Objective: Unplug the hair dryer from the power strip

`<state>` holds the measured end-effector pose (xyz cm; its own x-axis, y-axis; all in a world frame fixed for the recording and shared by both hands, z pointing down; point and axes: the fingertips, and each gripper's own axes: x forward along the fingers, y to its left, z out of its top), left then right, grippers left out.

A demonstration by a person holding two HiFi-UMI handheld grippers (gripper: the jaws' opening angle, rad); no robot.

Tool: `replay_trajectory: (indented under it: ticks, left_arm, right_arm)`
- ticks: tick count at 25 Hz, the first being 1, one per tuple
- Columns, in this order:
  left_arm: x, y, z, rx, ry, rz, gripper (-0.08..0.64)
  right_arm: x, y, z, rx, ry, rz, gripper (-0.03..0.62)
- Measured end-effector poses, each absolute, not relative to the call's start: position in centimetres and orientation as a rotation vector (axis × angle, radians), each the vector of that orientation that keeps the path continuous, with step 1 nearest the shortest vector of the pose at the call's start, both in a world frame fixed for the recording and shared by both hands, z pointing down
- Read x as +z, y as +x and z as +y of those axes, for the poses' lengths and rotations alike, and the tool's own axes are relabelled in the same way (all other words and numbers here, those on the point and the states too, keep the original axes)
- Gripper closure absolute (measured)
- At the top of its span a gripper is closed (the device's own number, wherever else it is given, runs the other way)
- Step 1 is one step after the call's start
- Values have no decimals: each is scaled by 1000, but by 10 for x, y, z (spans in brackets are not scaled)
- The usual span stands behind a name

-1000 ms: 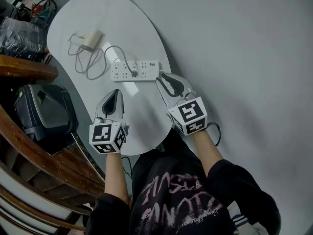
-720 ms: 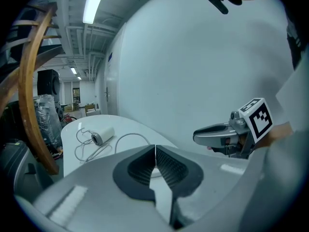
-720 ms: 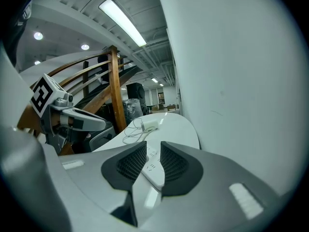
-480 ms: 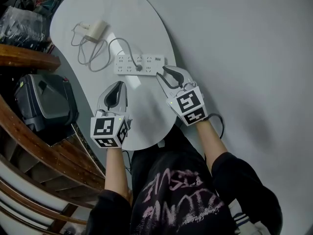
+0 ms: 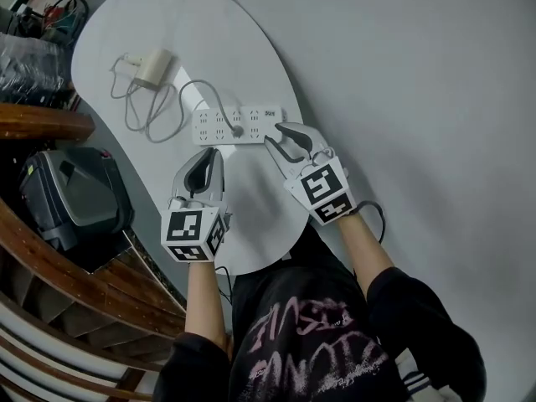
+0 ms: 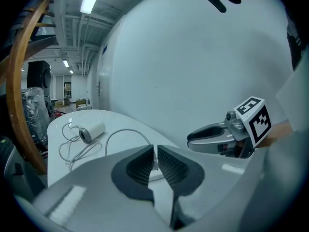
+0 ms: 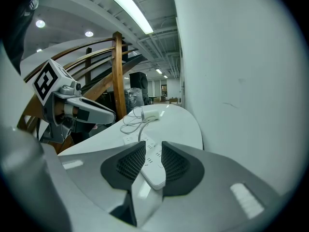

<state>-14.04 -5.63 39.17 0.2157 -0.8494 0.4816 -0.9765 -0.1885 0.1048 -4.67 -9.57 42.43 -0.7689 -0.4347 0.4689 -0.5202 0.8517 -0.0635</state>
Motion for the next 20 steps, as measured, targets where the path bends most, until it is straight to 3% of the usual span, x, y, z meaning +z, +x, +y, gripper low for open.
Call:
replay_trajectory:
  ticks: [20]
  left_arm:
    - [433,-144,-80,441,2128,-1551,540]
  right_arm:
    - [473,-74,-100,121,359,-2406,444]
